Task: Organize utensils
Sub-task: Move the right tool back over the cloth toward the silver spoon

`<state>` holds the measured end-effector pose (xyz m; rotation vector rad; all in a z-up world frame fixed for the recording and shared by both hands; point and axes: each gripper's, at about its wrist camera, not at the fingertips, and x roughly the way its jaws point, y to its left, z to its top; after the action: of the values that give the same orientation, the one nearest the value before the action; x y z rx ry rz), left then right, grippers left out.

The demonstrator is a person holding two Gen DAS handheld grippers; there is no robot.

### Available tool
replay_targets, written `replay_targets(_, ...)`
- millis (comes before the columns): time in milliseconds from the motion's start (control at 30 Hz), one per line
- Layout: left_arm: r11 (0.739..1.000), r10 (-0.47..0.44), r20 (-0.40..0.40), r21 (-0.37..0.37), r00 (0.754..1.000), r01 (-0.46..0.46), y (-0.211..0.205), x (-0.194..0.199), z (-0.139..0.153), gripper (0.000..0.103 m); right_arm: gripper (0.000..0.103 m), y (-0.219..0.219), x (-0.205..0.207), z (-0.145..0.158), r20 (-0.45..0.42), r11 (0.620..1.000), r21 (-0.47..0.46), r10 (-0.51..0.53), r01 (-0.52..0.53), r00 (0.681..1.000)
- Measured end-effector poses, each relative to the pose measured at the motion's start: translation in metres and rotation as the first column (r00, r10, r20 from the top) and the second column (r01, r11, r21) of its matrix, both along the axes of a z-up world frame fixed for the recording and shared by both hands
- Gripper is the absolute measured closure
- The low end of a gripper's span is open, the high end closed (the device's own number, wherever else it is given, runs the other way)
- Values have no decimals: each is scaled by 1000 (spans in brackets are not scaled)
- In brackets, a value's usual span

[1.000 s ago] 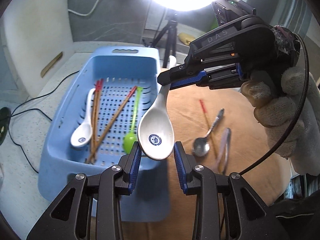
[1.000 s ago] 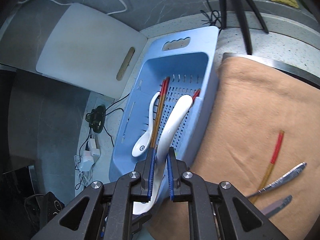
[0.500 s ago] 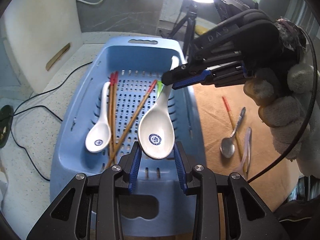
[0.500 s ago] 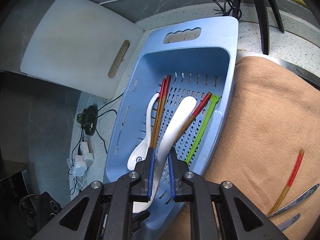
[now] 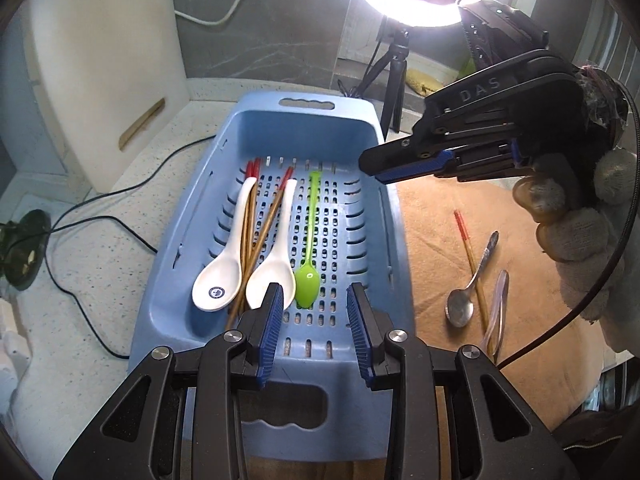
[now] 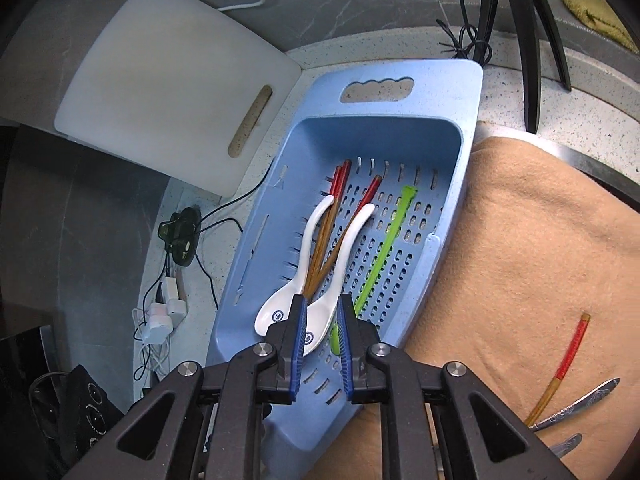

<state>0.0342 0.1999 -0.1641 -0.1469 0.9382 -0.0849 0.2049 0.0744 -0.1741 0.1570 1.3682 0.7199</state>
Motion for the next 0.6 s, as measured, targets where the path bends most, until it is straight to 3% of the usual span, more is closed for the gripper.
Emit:
replay_targets(333, 1000, 13, 39, 12, 999, -13, -22, -21, 22, 72, 67, -52, -16, 46, 71, 994, 102, -42, 35, 997)
replay_targets(600, 999, -39, 45, 25, 998, 38, -60, -34, 27, 71, 50, -108, -35, 80, 201, 989, 129, -95, 70, 975)
